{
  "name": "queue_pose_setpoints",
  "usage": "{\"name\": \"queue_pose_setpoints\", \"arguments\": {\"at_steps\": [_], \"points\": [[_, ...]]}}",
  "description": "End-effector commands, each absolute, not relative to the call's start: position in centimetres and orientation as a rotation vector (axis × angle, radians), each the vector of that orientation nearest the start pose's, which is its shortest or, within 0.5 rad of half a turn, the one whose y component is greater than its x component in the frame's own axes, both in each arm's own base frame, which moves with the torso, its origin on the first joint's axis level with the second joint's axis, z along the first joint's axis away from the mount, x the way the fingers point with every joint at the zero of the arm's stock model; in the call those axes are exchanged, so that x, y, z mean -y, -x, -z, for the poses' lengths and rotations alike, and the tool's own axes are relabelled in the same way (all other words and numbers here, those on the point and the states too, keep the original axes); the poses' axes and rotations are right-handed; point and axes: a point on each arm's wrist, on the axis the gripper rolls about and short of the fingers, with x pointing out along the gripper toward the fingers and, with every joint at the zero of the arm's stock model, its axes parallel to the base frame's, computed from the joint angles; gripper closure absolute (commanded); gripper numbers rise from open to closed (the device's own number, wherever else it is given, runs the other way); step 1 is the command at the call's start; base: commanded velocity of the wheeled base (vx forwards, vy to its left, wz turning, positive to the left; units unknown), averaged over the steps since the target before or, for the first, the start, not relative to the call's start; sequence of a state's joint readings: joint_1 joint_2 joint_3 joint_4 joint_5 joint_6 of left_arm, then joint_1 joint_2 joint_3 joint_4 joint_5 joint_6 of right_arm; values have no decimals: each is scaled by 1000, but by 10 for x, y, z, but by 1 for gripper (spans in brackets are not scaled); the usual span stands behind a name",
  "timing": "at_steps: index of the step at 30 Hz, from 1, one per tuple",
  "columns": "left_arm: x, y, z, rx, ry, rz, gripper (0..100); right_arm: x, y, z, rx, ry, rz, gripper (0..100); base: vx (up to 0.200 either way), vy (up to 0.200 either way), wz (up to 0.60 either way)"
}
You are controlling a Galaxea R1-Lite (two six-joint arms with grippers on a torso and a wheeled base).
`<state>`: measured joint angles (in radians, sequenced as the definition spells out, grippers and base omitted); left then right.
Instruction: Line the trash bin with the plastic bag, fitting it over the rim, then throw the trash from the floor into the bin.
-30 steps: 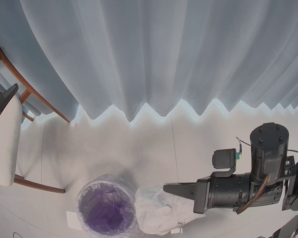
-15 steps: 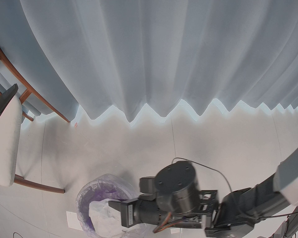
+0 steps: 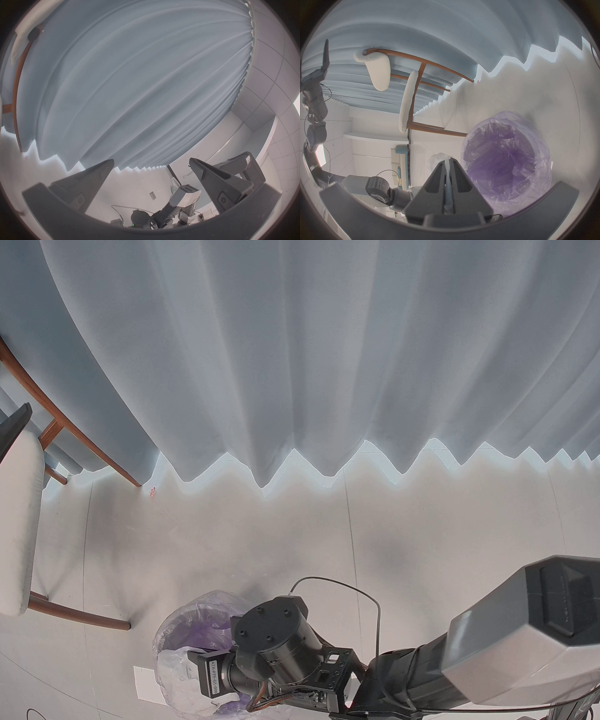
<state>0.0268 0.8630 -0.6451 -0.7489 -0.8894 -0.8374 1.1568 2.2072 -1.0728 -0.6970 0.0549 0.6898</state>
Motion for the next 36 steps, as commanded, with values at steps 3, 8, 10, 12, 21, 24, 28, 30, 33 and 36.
{"name": "queue_pose_setpoints", "arguments": {"at_steps": [3,8,10,12,21,24,28,30,33,36], "points": [[15,-74,-311,131,518,987,0,-385,-163,-59,-782,-341,-981,0,0,0,0],[15,-73,-312,134,516,986,0,-383,-161,-60,-786,-344,-976,0,0,0,0],[15,-73,-311,133,517,986,0,-383,-160,-62,-782,-350,-978,0,0,0,0],[15,-73,-311,134,515,986,0,-382,-160,-66,-774,-355,-977,0,0,0,0],[16,-68,-306,130,507,998,0,-280,-152,-168,-520,-441,-841,0,0,0,0],[18,-65,-302,122,507,1020,0,-233,-148,-188,-409,-398,-750,0,0,0,0],[24,-47,-282,83,468,1169,0,-110,-124,-203,-163,-261,-453,0,0,0,0],[25,-35,-269,55,422,1264,0,-65,-109,-201,-86,-242,-296,0,0,0,0],[23,-15,-247,21,333,1384,0,-24,-80,-194,-10,-250,-129,0,0,0,0],[19,18,-223,71,246,1443,0,-6,-44,-189,68,-248,-39,0,0,0,0]]}}
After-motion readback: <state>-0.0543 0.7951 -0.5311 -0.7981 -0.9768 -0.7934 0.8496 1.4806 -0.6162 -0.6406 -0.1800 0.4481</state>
